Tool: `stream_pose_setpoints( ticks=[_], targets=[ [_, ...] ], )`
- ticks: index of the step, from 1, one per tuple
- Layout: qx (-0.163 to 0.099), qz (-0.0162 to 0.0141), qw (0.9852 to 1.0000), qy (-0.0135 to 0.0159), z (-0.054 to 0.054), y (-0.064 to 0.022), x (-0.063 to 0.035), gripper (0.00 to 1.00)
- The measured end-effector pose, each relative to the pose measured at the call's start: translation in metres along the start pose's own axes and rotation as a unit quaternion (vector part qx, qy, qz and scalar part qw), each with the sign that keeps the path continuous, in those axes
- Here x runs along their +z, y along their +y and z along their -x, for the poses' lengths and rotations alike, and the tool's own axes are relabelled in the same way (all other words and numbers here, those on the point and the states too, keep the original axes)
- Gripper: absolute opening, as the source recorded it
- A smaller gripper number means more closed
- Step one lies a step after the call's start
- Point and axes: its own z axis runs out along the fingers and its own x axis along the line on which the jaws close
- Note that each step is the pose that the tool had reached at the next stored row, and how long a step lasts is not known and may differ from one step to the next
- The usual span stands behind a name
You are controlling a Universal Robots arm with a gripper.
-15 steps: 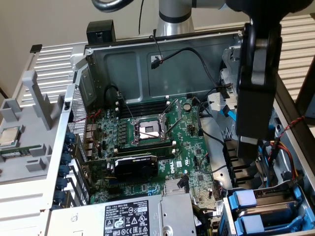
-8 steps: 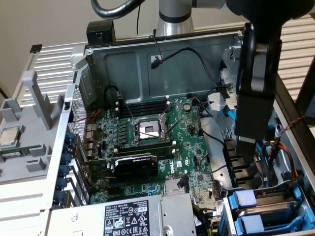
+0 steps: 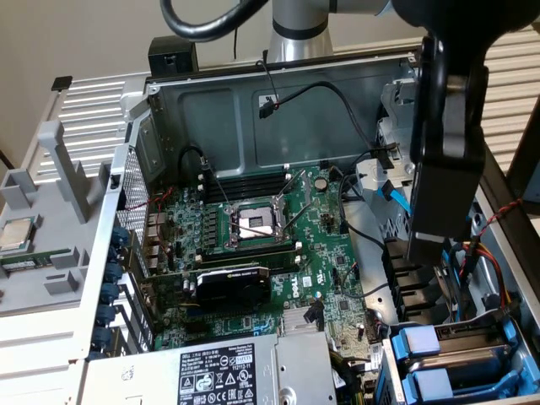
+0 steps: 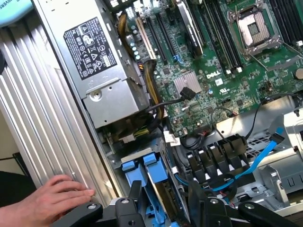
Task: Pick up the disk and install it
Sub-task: 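Insert the second disk wire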
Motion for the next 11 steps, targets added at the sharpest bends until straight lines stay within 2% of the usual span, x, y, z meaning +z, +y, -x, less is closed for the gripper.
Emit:
stream_pose_setpoints(
  ticks=[3,11],
  targets=[
    [-0.013,-0.0002,0.9999,-0.0007,0.0001,-0.0004,0.0001,0.52],
    [-0.014,-0.0001,0.9999,-0.0007,0.0001,-0.0004,0.0,0.52]
  ],
)
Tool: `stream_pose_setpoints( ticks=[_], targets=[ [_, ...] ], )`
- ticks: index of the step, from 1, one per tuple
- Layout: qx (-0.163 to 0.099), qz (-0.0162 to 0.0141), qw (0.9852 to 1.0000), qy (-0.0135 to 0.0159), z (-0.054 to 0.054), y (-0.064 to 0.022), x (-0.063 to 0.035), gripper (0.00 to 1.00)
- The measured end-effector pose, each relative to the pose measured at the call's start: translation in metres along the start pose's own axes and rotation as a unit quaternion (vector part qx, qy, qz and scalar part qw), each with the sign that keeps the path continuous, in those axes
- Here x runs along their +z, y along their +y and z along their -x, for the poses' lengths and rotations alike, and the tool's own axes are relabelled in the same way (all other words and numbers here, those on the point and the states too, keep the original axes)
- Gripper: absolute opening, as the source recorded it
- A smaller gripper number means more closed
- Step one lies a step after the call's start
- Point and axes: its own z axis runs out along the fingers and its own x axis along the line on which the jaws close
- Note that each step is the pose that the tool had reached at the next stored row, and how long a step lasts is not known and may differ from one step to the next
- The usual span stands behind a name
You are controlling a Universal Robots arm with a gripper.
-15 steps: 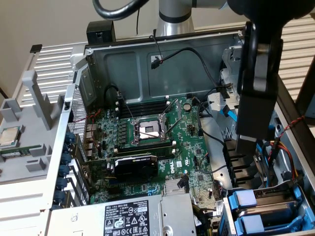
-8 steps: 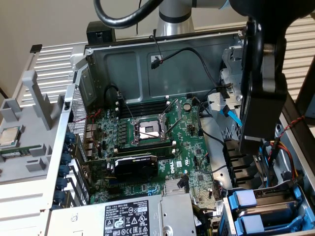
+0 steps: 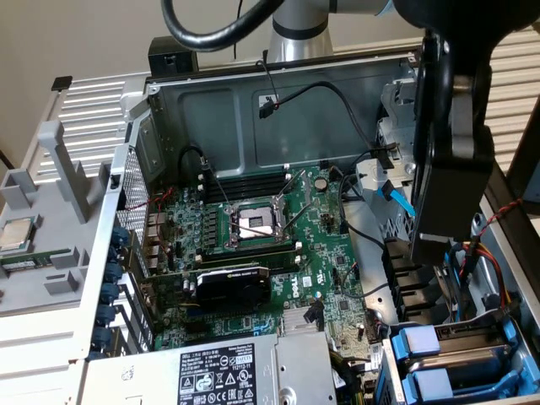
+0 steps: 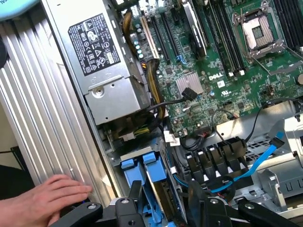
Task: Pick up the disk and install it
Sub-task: 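Insert the second disk wire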
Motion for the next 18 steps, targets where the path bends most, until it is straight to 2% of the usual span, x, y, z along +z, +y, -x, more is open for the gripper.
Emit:
stream_pose_setpoints(
  ticks=[4,9,14,18],
  targets=[
    [-0.006,-0.0004,1.0,-0.0005,0.0,-0.001,0.0,0.52],
    [-0.025,-0.0013,0.9997,-0.0031,0.003,-0.0082,0.0003,0.52],
    [-0.066,-0.0038,0.9978,-0.0063,0.003,-0.0085,0.0004,0.52],
    [-0.072,-0.0042,0.9974,-0.0068,-0.003,-0.0106,0.0012,0.52]
  ],
)
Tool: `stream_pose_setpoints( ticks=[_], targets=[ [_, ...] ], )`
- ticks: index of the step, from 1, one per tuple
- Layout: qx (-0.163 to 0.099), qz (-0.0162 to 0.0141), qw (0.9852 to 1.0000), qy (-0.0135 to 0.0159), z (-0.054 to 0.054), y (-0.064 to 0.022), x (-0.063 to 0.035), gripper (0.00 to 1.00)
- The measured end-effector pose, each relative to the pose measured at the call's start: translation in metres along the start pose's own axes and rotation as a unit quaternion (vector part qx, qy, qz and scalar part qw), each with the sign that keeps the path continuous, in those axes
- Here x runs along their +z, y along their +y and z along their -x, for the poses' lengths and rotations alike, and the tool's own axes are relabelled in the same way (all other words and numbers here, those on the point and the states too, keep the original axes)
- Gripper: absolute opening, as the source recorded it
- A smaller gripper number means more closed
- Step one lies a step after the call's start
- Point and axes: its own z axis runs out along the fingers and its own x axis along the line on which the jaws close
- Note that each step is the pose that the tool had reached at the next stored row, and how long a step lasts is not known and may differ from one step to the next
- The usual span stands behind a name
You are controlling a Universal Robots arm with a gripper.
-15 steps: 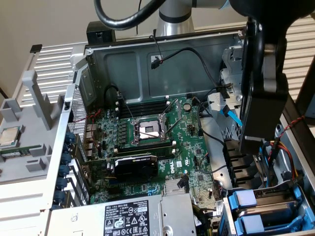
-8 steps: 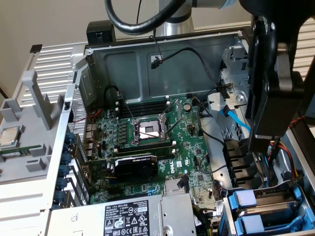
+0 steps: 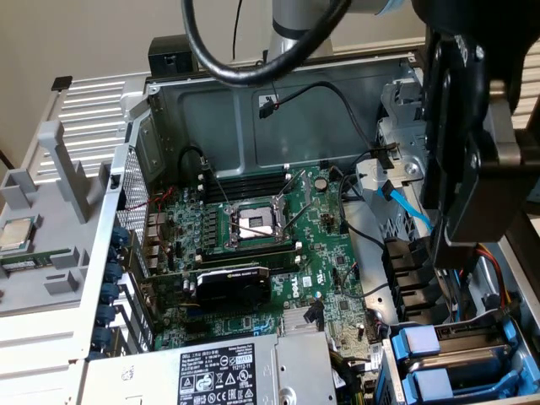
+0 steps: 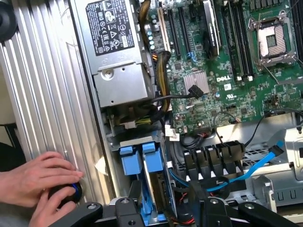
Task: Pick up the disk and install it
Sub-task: 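Insert the second disk wire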
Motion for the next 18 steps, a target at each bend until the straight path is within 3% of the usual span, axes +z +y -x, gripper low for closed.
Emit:
stream_pose_setpoints(
  ticks=[5,13,16,18],
  targets=[
    [-0.004,0.0,1.0,-0.0012,-0.009,-0.0018,0.0012,0.52],
    [-0.022,-0.0005,0.9998,-0.0037,-0.01,-0.0058,0.0038,0.52],
    [-0.03,0.0008,0.9995,-0.004,-0.009,-0.009,0.005,0.52],
    [-0.035,0.0034,0.9994,-0.0037,-0.008,-0.0114,0.0059,0.52]
  ],
)
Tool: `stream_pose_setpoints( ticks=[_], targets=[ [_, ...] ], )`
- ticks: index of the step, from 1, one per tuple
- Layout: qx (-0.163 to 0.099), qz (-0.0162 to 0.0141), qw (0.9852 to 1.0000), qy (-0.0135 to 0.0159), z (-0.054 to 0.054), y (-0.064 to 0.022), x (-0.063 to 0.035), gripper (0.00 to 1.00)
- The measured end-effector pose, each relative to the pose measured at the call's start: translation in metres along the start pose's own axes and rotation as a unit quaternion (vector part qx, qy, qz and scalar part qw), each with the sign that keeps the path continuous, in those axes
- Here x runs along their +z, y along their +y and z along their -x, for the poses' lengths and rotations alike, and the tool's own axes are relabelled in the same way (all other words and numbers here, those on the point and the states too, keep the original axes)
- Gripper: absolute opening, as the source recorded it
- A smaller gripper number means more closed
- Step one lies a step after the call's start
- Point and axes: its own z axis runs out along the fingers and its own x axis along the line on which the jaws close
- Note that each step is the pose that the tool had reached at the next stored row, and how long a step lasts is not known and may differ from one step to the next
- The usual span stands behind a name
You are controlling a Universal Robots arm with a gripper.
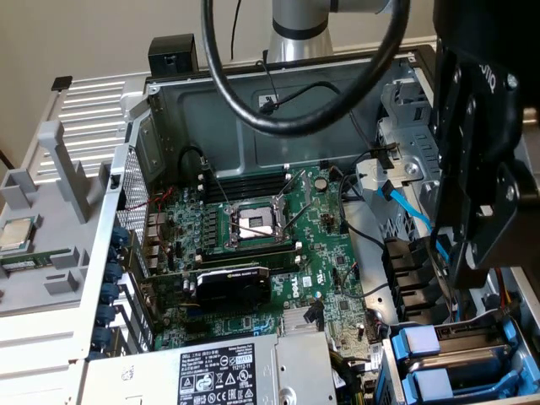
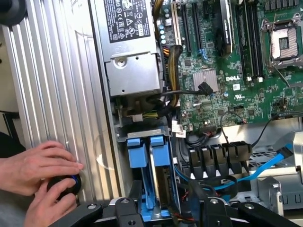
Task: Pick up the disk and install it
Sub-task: 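Insert the second disk wire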
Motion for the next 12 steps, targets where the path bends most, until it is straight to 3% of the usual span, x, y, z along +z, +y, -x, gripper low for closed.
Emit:
stream_pose_setpoints(
  ticks=[2,8,12],
  targets=[
    [-0.004,0.0022,1.0,0.0002,0.0003,-0.0016,0.0005,0.52],
    [-0.022,0.0049,0.9997,-0.0003,0.0006,-0.0035,0.0023,0.52],
    [-0.033,0.005,0.9995,-0.0008,0.0005,-0.0036,0.004,0.52]
  ],
)
